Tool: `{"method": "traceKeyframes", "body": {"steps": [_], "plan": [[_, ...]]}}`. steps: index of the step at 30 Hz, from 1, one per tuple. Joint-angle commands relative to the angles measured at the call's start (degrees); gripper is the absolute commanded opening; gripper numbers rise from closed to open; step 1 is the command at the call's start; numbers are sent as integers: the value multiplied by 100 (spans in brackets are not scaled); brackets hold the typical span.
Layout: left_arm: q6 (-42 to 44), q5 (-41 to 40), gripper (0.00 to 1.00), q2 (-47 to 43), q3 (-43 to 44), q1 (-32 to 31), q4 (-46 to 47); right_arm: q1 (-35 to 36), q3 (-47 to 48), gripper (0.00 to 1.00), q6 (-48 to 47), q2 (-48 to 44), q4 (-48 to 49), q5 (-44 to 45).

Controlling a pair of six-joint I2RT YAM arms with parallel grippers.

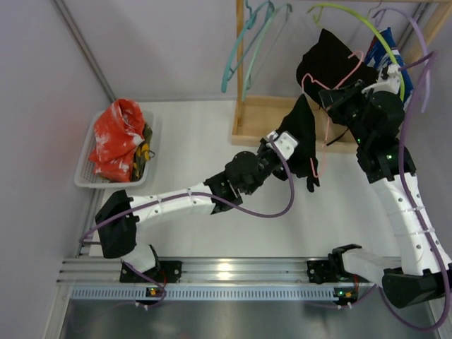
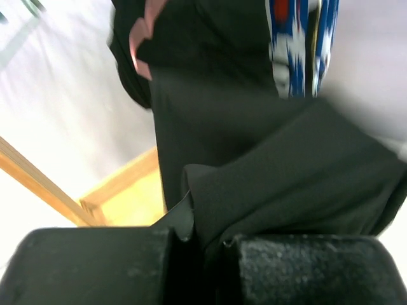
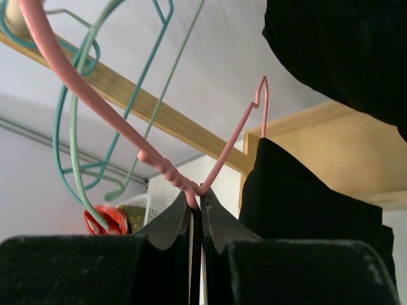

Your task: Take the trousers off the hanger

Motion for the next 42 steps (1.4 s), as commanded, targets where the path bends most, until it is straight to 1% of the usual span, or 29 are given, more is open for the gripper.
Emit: {"method": "traceKeyframes", "body": {"steps": [1,3,9,10,17,24,31,32,38,42], "plan": [[87,73,0,-561,525,17,434,96,-164,0,-63,-207,765,-347],[131,82,0,-605,657,17,382,96,-357,0,-108,-233,791,-366],[78,47,0,-614,1508,79,171,96,-850,0,-213,-304,818,-383],[95,73,0,-597,1606,88,153,105,-903,0,-257,-313,852,-531],[165,231,0,-491,2300,88,56,96,-1272,0,-398,-304,949,-480],[245,179,0,-386,2933,88,-49,96,-1527,0,-591,-304,941,-463],[376,-15,0,-605,3013,88,-233,87,-1808,0,-776,-260,976,-445],[377,-50,0,-675,3004,88,-268,87,-1835,0,-793,-251,958,-341],[456,-278,0,-1053,2776,88,-550,87,-2195,0,-951,-181,1020,-287],[518,-437,0,-1457,2547,184,-795,96,-2327,0,-1031,-128,1046,-304]]}}
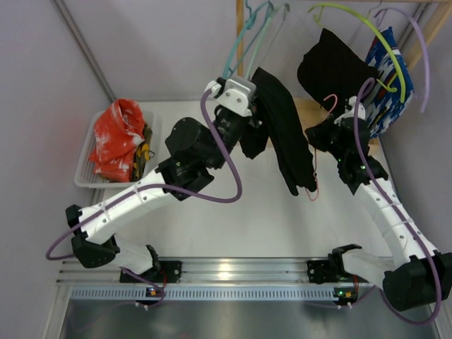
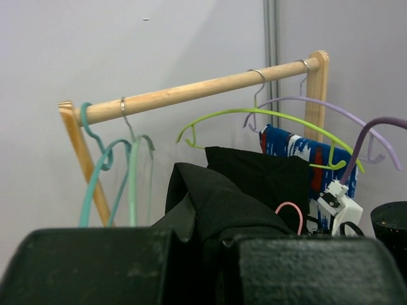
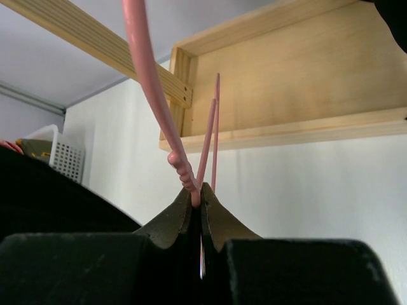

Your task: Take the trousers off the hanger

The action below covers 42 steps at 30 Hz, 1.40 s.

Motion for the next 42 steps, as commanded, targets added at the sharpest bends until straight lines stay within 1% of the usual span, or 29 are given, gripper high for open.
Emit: {"method": "traceKeyframes", "body": {"steps": [1,4,5,8,11,14,15,17,18,20,21,22,23,24,26,29,30,32,33,36,37,41,42], "plan": [[120,-260,0,-660,-23,121,196,94,-34,0,-224,31,393,33],[155,-409,0,-870,-58,209,-23,85,-87,0,-277,93,419,6],[155,-435,0,-949,-84,218,-85,85,-87,0,-286,137,419,-160],[181,-488,0,-1205,-356,270,-94,94,-61,0,-338,207,410,-205],[41,-559,0,-1397,-453,542,-270,85,26,0,-417,251,367,-249],[-108,-611,0,-1687,-664,972,-375,94,149,0,-462,278,279,-214],[-326,-629,0,-1749,-708,1296,-497,85,159,0,-470,269,261,-214],[-539,-655,0,-1890,-796,1719,-665,94,185,0,-497,251,278,-214],[-635,-673,0,-2021,-823,2164,-726,94,185,0,-497,251,278,-214],[-838,-726,0,-2180,-937,2598,-893,85,229,0,-497,286,252,-214],[-908,-743,0,-2329,-963,2991,-946,85,246,0,-505,295,243,-223],[-1100,-769,0,-2391,-990,3195,-1051,85,273,0,-514,321,182,-223],[-1224,-848,0,-2435,-981,3615,-1148,94,308,0,-532,356,156,-223],[-1382,-866,0,-2514,-981,3828,-1236,94,317,0,-532,365,129,-223],[-1401,-1093,0,-2593,-1016,4198,-1281,85,343,0,-523,400,94,-223],[-1313,-1375,0,-2646,-1034,4864,-1184,85,413,0,-541,444,33,-258],[-1313,-1655,0,-2629,-1025,4989,-1149,94,440,0,-541,471,15,-267],[-1269,-1937,0,-2568,-947,5383,-1140,94,527,0,-541,532,-20,-276],[-1199,-2208,0,-2515,-920,5473,-1027,85,537,0,-541,541,-20,-284],[-839,-2483,0,-2436,-955,5798,-719,94,545,0,-506,585,6,-311],[-656,-2658,0,-2418,-990,5886,-457,85,545,0,-497,603,-3,-328],[-13,-2773,0,-2252,-1270,6360,116,85,545,0,-426,620,6,-425],[214,-2791,0,-2147,-1315,6361,239,85,554,0,-426,629,6,-442]]}}
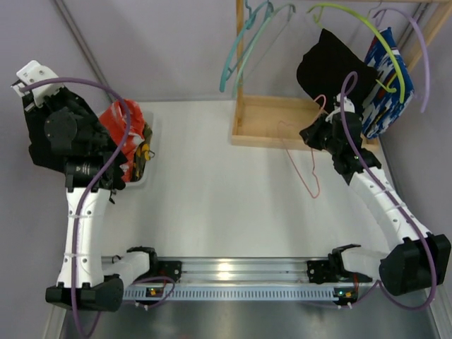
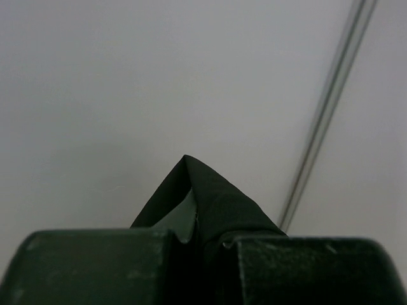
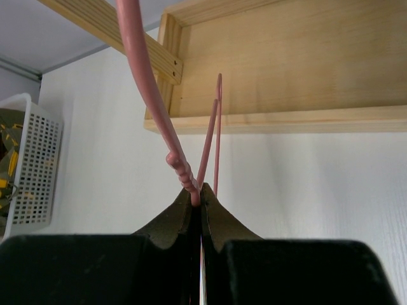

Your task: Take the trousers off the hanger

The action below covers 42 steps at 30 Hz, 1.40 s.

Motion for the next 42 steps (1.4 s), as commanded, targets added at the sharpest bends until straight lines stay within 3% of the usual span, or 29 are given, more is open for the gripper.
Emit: {"method": "traceKeyframes", "body": {"steps": [1,12,16,25,31,35,38,39,42], "plan": [[756,-267,0,167,-104,348,1210,85,320,0,13,-7,183,-160],[643,549,0,1335,-359,1527,1492,85,347,0,-259,-323,183,-451],[458,1253,0,1485,-884,1518,1492,85,391,0,-303,-498,218,-530],[238,1709,0,2197,-2247,1133,1466,85,908,0,-505,-736,78,-837],[238,1456,2,2619,-2653,693,1265,94,1453,0,-637,-710,-54,-978],[-157,1456,10,2576,-2723,657,492,85,1673,0,-681,-640,-89,-1049],[-447,1745,22,2295,-2785,657,-88,85,1928,0,-655,-491,-116,-1127],[-456,2033,37,2164,-2829,657,-194,94,1998,0,-638,-456,-168,-1154],[-535,2413,60,1452,-2952,657,-256,85,2350,0,-620,-236,-247,-1041]]}}
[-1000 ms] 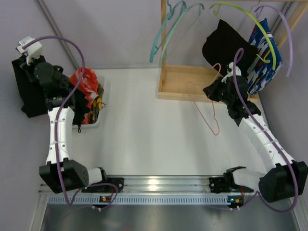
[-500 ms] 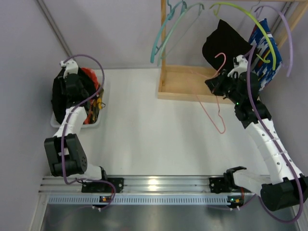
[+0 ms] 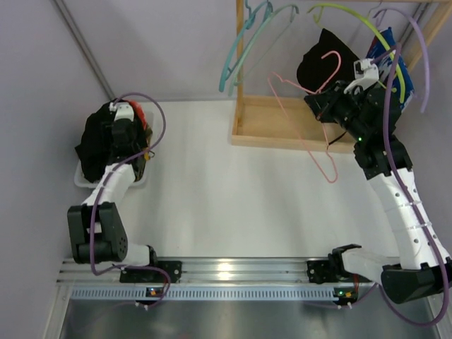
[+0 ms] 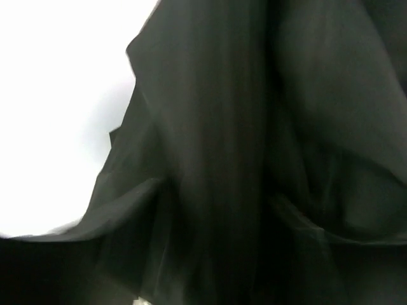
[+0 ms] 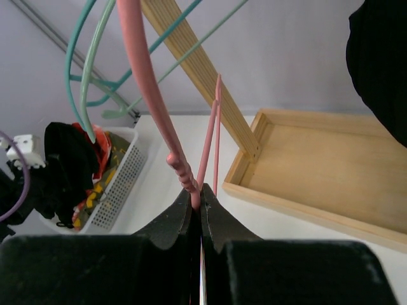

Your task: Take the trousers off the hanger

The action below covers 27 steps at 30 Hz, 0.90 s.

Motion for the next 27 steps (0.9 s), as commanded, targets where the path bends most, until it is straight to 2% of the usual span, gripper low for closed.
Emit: {"method": "traceKeyframes", "body": {"steps": [1,4,6,8,11,19,27], "plan": [[-321,795,75,-944,-13,-21,-400,94,645,0,-54,249,15,55],[-392,1192,93,-1437,233,-29,-813,94,1050,0,60,521,-126,406],[-339,1281,97,-1718,348,-38,-937,111,1366,0,95,715,-528,843],[-313,1281,99,-1860,523,-82,-1113,138,1963,0,131,1075,-1037,1144],[-304,1281,99,-2062,726,-143,-1314,164,2597,0,17,1524,-1286,1486],[-269,1835,99,-2607,901,-590,-1333,252,4150,0,-746,2718,-1269,1918],[-312,1660,99,-2827,1113,-987,-1448,331,5014,0,-1898,3431,-952,2577]]}}
